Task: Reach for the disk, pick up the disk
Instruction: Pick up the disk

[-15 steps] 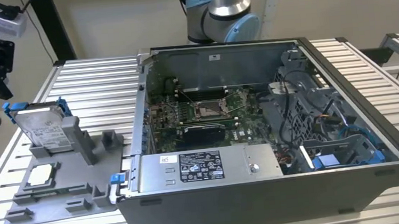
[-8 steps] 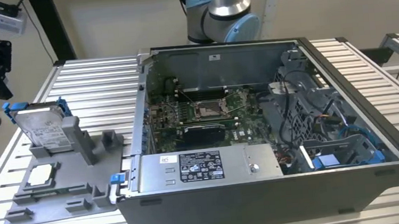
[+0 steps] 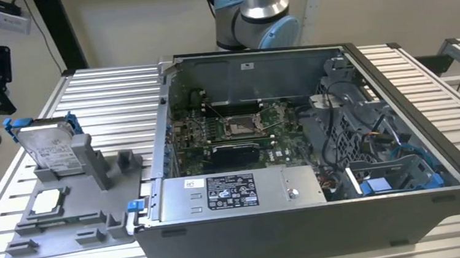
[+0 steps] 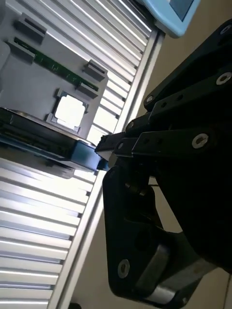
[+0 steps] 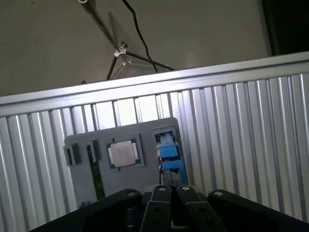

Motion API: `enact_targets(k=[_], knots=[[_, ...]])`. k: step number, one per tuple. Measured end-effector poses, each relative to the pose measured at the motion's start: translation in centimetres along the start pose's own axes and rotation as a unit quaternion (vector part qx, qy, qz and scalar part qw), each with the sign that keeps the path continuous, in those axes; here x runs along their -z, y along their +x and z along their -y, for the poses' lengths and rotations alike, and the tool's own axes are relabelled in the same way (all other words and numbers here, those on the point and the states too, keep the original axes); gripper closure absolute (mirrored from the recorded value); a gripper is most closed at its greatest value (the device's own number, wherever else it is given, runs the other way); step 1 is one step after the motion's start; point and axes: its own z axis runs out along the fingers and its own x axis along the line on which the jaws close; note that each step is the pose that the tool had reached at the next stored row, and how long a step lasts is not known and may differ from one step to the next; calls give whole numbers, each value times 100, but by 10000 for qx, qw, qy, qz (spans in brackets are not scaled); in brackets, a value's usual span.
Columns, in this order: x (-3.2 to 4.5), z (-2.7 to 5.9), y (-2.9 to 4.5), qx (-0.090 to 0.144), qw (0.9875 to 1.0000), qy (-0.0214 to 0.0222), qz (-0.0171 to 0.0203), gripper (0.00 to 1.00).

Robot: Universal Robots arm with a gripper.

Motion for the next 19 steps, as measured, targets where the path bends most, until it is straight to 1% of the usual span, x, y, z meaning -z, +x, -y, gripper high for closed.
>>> enact_targets(k=[3, 8, 11, 19], knots=[[0, 1, 0, 191, 9998, 38, 1, 100], [0, 21, -3, 417, 9991, 49, -1, 100], [1, 39, -6, 453, 9990, 49, -1, 100], [1, 44, -6, 457, 9989, 49, -2, 100]])
